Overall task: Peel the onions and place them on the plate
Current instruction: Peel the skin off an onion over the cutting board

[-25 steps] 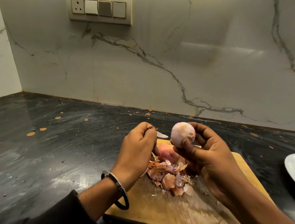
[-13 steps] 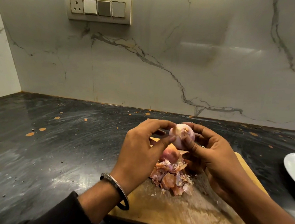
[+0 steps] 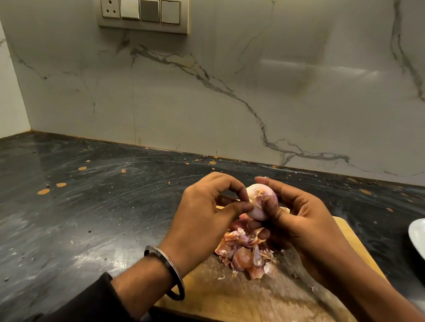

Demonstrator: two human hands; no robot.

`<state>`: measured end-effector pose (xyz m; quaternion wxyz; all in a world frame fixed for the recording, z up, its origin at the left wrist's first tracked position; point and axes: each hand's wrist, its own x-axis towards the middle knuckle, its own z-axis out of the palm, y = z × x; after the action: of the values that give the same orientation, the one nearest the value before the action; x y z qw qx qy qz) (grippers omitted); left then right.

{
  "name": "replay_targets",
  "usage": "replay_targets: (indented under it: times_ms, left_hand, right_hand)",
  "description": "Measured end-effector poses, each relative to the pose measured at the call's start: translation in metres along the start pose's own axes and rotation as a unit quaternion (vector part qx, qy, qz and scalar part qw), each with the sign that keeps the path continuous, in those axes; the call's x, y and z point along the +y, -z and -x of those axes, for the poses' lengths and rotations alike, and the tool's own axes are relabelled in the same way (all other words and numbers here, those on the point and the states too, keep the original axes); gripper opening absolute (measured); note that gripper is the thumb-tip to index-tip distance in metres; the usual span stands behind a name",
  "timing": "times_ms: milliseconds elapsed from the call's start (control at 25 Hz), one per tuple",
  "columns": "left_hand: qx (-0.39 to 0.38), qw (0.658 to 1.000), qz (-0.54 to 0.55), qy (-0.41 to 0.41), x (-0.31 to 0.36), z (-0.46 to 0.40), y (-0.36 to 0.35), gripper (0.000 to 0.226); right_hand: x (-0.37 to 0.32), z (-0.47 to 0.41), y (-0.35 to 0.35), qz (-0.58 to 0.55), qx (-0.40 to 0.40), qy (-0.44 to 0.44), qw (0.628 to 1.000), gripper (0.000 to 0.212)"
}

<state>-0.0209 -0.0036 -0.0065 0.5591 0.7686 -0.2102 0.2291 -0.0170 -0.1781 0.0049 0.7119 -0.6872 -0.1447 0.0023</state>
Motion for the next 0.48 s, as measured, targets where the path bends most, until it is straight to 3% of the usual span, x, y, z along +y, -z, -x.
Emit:
replay_targets:
  times_ms: [480]
  left_hand:
    - [0.002,1.0,0.019,0.008,-0.0001,0.001,0.0005,0.02]
  right_hand:
    - [-0.0013,0.0007,0.0016,0.022,-0.008,-0.016,1.0,0.039]
